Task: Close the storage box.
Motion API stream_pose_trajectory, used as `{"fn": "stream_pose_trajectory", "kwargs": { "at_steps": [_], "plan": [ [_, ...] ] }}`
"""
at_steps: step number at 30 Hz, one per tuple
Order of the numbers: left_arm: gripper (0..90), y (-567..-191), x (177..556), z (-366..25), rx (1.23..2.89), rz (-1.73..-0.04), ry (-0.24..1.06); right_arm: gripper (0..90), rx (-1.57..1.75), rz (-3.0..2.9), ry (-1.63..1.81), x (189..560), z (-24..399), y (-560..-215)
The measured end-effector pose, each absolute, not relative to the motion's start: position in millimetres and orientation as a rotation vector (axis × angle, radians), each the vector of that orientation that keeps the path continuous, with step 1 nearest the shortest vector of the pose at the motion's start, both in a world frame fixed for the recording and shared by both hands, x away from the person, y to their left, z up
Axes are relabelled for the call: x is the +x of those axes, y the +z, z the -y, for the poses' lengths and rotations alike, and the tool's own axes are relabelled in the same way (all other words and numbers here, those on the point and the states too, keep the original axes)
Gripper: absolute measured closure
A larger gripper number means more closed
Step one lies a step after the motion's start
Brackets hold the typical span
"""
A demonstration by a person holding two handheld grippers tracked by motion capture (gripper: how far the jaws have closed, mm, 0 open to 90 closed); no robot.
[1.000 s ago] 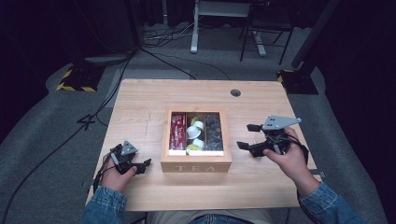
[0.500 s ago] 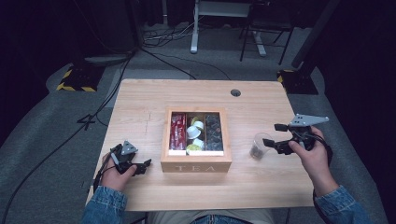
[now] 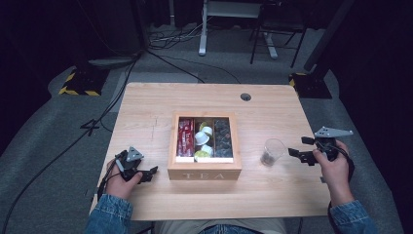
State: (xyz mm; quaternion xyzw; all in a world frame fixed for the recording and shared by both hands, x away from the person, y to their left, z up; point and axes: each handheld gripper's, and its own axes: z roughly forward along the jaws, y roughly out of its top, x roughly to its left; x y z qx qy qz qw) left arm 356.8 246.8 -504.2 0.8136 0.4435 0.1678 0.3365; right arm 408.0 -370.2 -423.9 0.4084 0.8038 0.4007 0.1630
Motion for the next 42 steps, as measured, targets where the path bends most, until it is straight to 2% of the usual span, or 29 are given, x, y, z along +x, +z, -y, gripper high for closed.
{"fn": "stream_pose_trajectory", "kwargs": {
  "at_steps": [17,31,42],
  "plan": [
    [17.8,-504.2,357.0,-246.8,2.121,-1.156,0.436,17.2,1.263,-2.299,1.043,416.9,388.6,-478.9],
    [17.4,-503.9,357.2,-246.8,2.127,-1.157,0.436,15.7,1.22,-2.285,1.022,411.1,380.6,-502.4],
    [16.7,-504.0,357.7,-246.6,2.128,-1.157,0.443,14.3,1.193,-2.282,0.992,409.8,378.7,-503.4]
  ]
}}
